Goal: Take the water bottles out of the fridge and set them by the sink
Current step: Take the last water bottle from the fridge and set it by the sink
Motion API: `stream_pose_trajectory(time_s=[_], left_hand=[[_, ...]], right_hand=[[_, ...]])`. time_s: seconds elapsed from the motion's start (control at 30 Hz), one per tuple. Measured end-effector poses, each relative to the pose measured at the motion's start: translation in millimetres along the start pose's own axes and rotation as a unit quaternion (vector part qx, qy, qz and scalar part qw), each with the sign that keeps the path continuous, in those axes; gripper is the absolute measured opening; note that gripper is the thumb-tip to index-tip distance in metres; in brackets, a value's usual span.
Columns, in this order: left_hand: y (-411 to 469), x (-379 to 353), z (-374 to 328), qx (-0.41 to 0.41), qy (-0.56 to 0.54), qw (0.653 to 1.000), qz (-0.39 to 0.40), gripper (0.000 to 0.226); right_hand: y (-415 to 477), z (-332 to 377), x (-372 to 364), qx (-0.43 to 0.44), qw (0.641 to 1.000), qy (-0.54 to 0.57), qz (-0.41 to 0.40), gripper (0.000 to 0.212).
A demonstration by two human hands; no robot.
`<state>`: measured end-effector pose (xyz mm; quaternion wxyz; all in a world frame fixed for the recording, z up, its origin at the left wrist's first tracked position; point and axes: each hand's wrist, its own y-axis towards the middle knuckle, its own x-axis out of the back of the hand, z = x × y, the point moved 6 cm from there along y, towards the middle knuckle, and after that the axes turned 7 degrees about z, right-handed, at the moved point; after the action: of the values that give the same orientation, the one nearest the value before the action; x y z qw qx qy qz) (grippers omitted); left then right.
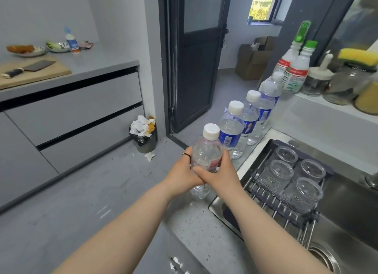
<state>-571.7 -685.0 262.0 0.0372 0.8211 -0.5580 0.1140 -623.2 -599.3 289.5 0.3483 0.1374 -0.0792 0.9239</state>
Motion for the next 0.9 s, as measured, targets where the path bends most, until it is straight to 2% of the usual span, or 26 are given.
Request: stream_pose_trajectory(time_s=[0.17,0.23,0.27,0.33,0.37,0.4,0.43,0.5,0.63,0.77,0.9], left_hand=[[-5,2,1,0.007,0.008,1.0,-0.009,0.075],[-11,6,2,0.008,0.028,0.999,-0.023,0.072],[-17,9,3,0.017,0.033,0.999,-0.035,0.072],[-30,17,9,0.043,0.034,0.995,-0.079,0.069],[-42,24,15,0.054,0.032,0.991,-0.121,0.06],[-52,29,18,0.059,0.032,0.985,-0.158,0.048],[-65,36,24,0.065,0.028,0.977,-0.202,0.036],[-98,44,44,0.089,0.003,0.952,-0.293,0.023],[-187,30,96,0.161,-0.049,0.885,-0.435,0.018],[-310,-33,141,0.257,-0.106,0.804,-0.526,0.017],[-420,-107,185,0.349,-0.183,0.712,-0.581,0.028]], right_hand=[[-4,-7,-5,0.006,0.999,0.033,0.003,0.067],[-10,-19,-7,0.0,0.999,0.035,-0.025,0.069],[-16,-26,-6,-0.003,0.998,0.03,-0.055,0.064],[-33,-34,-1,0.011,0.992,0.027,-0.126,0.036],[-43,-32,-3,0.026,0.989,0.033,-0.141,0.024],[-51,-30,-5,0.04,0.987,0.045,-0.148,0.018],[-58,-27,-9,0.054,0.988,0.052,-0.139,0.022],[-70,-21,-29,0.077,0.994,0.032,-0.069,0.038],[-109,-26,-81,0.092,0.985,0.001,0.149,0.042],[-170,-65,-131,0.054,0.936,-0.031,0.347,0.041],[-244,-105,-176,0.05,0.871,-0.097,0.479,0.041]])
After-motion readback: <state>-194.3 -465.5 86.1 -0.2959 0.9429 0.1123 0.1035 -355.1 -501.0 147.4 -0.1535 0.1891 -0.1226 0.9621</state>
